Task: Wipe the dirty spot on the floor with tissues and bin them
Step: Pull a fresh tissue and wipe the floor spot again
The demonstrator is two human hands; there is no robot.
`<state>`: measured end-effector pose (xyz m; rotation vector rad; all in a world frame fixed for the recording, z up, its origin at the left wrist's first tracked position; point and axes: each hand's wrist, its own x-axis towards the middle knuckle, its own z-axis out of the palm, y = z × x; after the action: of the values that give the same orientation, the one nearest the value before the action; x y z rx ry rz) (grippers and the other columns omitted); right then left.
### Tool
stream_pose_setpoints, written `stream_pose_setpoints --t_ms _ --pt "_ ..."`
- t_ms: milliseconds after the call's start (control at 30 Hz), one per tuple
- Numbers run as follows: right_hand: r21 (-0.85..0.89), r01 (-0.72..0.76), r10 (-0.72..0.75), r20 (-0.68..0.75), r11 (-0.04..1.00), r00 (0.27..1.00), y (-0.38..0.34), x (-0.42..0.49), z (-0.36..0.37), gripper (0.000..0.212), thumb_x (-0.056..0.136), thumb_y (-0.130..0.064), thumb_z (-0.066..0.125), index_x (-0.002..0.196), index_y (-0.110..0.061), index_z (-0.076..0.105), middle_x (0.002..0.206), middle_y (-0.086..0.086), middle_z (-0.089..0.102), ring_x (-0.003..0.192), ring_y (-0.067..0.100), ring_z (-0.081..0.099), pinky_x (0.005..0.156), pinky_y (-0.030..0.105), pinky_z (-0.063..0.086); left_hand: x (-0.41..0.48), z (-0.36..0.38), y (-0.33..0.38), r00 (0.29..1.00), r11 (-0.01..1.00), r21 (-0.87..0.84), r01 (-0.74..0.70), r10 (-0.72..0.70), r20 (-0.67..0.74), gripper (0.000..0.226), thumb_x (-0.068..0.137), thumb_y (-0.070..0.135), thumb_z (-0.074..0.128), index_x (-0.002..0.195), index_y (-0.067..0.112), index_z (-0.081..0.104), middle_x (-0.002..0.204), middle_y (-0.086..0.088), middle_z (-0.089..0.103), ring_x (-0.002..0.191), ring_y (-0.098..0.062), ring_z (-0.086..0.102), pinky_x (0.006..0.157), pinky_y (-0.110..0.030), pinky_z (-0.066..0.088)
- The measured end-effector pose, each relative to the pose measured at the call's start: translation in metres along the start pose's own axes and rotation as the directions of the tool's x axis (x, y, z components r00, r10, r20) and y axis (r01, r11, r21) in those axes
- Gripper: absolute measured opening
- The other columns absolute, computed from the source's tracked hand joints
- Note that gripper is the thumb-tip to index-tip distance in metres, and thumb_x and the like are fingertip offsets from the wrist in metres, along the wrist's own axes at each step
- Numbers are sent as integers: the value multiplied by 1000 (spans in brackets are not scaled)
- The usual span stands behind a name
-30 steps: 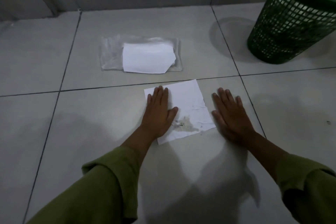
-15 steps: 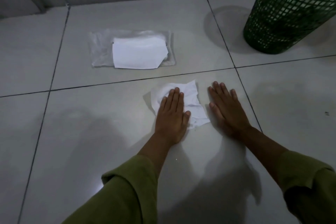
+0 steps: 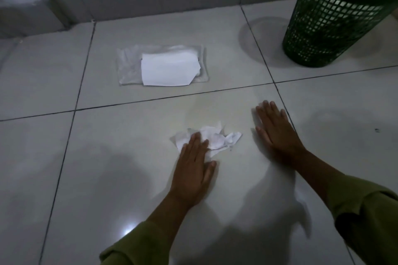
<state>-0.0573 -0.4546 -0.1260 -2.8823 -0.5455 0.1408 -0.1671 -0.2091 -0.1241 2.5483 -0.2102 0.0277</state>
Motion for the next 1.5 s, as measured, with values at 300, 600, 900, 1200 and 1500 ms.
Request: stream_pose_setpoints --t_ms 300,600,900,1200,1500 --pt "42 -81 83 -49 996 995 3 -9 10 70 89 -46 11 147 -7 12 157 12 10 146 22 6 119 38 3 47 32 35 997 978 200 61 -67 24 64 95 47 3 142 14 31 144 -36 27 135 -51 24 106 -62 20" --pt "151 -85 94 -56 985 994 8 -9 11 69 88 -45 10 147 -11 13 158 6 10 145 12 3 119 31 -1 52 52 52 981 975 146 -168 151 120 66 97 40 7 136 -6 35 145 -25 37 136 -37 33 109 -54 20" --pt "253 -143 137 44 957 990 -3 -10 -4 66 88 -39 15 147 -9 13 158 8 5 146 17 0 116 30 -6 17 41 42 930 914 207 -349 311 195 54 99 31 17 136 0 40 143 -17 44 134 -28 39 109 -41 32" --pt "134 -59 63 -27 989 998 -40 -31 8 70 90 -45 18 143 0 23 155 19 17 145 29 11 116 39 2 -9 15 2 958 902 334 -275 227 177 48 93 22 29 134 1 43 141 -19 45 132 -31 42 110 -42 18" --pt "177 165 -157 -58 970 986 -105 -24 7 66 90 -43 12 144 -7 23 155 11 20 144 16 10 118 31 2 -21 -13 -16 974 953 244 -179 137 180 53 91 32 26 140 13 36 149 -7 36 139 -19 31 115 -44 6"
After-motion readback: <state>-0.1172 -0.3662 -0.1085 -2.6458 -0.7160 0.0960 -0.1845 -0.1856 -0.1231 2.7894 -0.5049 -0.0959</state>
